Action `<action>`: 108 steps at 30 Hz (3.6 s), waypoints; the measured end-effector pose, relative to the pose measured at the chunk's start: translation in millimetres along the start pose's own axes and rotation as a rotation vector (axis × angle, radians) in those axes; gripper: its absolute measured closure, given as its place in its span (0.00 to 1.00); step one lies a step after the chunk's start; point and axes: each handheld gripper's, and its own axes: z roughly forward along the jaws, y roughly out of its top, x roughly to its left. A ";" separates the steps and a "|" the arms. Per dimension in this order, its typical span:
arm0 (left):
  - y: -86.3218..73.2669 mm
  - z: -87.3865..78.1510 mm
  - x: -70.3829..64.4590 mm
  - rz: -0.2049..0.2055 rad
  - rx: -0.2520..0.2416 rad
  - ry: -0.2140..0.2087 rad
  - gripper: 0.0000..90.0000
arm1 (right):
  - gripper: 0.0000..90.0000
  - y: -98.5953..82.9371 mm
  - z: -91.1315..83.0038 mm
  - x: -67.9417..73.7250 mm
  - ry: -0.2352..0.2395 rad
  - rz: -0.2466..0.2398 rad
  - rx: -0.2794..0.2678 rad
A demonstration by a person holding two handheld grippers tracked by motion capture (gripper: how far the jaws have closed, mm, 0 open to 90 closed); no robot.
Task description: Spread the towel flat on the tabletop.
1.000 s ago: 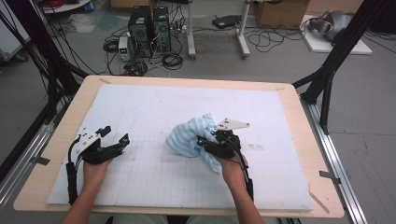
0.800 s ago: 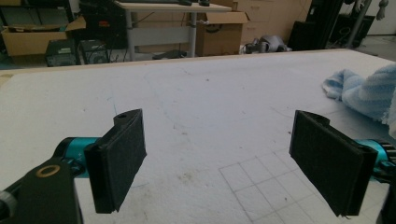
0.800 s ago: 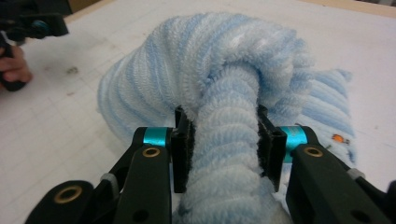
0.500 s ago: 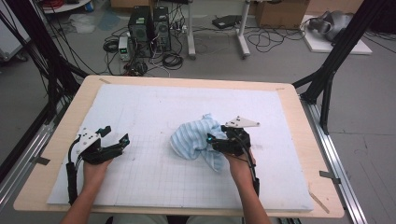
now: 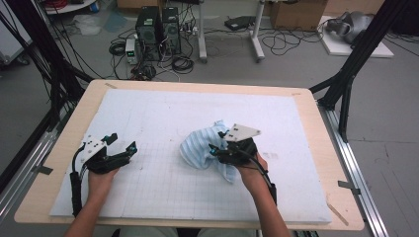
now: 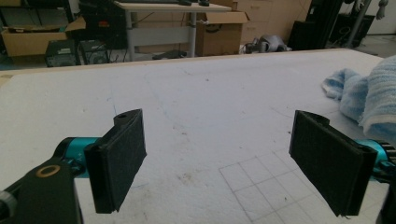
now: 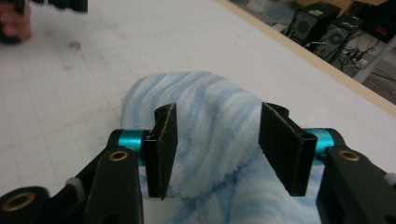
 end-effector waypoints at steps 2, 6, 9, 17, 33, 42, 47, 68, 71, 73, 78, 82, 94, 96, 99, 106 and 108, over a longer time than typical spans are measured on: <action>0.0 0.1 -0.2 0.001 0.000 0.000 0.21 | 0.52 3.4 11.0 1.8 -0.026 -0.057 0.039; 0.2 0.8 -0.3 0.003 0.003 -0.001 0.21 | 0.65 8.5 32.8 -7.2 -0.037 -0.090 0.110; 0.5 1.3 -0.1 0.003 0.011 -0.003 0.21 | 0.95 12.5 42.4 -18.8 0.004 -0.028 0.142; 0.7 2.1 -1.0 0.010 0.017 -0.002 0.21 | 0.98 32.8 43.4 -53.4 -0.112 0.098 0.040; 1.2 3.4 -2.1 0.025 0.033 -0.010 0.21 | 0.98 -1.9 25.4 -118.7 -0.530 0.355 0.049; 1.4 3.9 -2.4 0.028 0.039 -0.017 0.21 | 0.69 -7.8 20.2 -120.2 -0.469 0.368 0.023; 1.5 3.6 -1.9 0.029 0.040 -0.015 0.21 | 0.46 0.0 7.1 -104.9 -0.411 0.366 -0.052; 1.7 3.5 -0.7 0.013 0.034 -0.017 0.21 | 0.13 -21.5 -34.9 -41.2 -0.187 0.327 -0.172; 1.8 3.3 -0.5 0.012 0.036 -0.018 0.21 | 0.13 -22.9 -28.9 -31.8 -0.173 0.299 -0.139; 2.0 3.3 -0.4 0.012 0.037 -0.016 0.21 | 0.13 -23.8 -24.5 -26.5 -0.158 0.291 -0.121; 2.5 3.3 -0.4 0.017 0.038 -0.010 0.21 | 0.21 -23.8 -12.5 -11.9 -0.120 0.252 -0.065; 5.5 1.4 1.8 0.019 0.031 -0.004 0.21 | 0.38 -26.4 -5.4 -6.1 -0.093 0.243 -0.029; 10.7 -2.2 1.5 0.017 0.015 -0.017 0.21 | 0.92 -46.6 0.2 -0.6 -0.055 0.235 0.026; 11.1 -2.3 0.8 0.017 0.012 -0.019 0.21 | 0.94 -46.5 -2.0 1.7 -0.046 0.215 0.028; 11.5 -2.2 -0.4 0.019 0.014 -0.026 0.21 | 0.96 -47.6 -6.2 4.3 -0.033 0.197 0.024; 13.9 -3.0 -1.9 0.020 0.011 -0.032 0.21 | 0.96 -58.5 -21.9 7.4 -0.012 0.218 -0.025; 15.6 -3.2 -2.9 0.020 0.009 -0.035 0.21 | 0.98 -61.8 -28.0 9.6 -0.004 0.224 -0.033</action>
